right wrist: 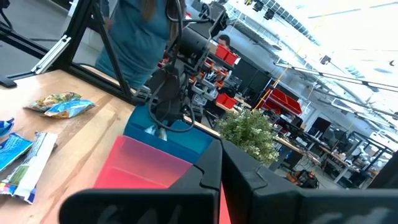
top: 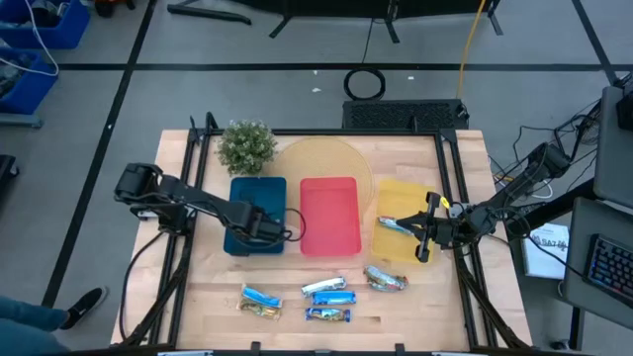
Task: Pick and place Granola Bars by type
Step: Put the yellow granola bar into the blue bin, then put the red granola bar into the yellow bin
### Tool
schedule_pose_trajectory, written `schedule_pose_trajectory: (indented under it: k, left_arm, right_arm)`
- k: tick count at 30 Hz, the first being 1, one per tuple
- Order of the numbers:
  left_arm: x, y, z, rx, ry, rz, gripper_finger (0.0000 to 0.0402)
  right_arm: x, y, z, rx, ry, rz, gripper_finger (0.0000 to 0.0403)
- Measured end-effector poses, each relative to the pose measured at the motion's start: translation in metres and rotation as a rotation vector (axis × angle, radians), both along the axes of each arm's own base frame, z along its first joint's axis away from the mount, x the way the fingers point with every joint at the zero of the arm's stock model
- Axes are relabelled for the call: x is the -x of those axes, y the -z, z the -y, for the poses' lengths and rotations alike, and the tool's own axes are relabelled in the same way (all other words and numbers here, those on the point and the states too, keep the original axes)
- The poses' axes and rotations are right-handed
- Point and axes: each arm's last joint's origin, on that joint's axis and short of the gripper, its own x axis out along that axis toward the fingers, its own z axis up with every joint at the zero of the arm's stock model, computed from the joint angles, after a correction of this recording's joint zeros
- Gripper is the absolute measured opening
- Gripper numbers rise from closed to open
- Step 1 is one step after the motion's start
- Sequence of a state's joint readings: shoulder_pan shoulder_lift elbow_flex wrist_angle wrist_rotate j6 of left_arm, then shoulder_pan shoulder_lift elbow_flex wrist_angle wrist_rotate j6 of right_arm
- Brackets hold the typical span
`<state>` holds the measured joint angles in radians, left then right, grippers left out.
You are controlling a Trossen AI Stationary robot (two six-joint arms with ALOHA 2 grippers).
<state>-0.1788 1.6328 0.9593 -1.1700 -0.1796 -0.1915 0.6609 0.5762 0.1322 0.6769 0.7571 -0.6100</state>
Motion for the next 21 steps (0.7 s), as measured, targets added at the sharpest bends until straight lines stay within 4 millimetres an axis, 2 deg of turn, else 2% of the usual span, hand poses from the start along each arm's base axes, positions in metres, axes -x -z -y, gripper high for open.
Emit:
schedule_pose_trajectory:
  k: [6,9,11,14,16,18,21]
  left_arm:
    - [0.005,-0.019,-0.001,-0.007,-0.009,0.024,0.0213]
    - [0.007,-0.040,-0.001,0.012,0.004,0.085,0.0246]
    - [0.012,-0.061,-0.001,0.021,0.012,0.159,0.0259]
    - [0.025,-0.093,-0.003,0.019,0.021,0.339,0.0260]
    - [0.034,-0.112,-0.004,0.035,0.030,0.525,0.0249]
    - [0.045,-0.126,-0.004,0.070,0.064,0.747,0.0229]
    - [0.063,-0.135,-0.002,0.157,0.187,1.087,0.0180]
  right_arm:
    - [0.000,0.001,0.000,-0.008,-0.002,-0.011,0.0000]
    - [0.000,0.002,0.000,-0.010,-0.002,-0.013,0.0000]
    - [0.000,0.002,0.000,0.002,-0.001,-0.020,0.0000]
    - [0.000,0.003,0.000,0.023,0.001,-0.028,0.0000]
    - [0.000,0.003,0.000,0.025,0.001,-0.031,0.0000]
    - [0.000,0.004,0.000,0.024,0.001,-0.031,0.0000]
    - [0.000,0.004,0.000,0.002,-0.001,-0.029,0.0000]
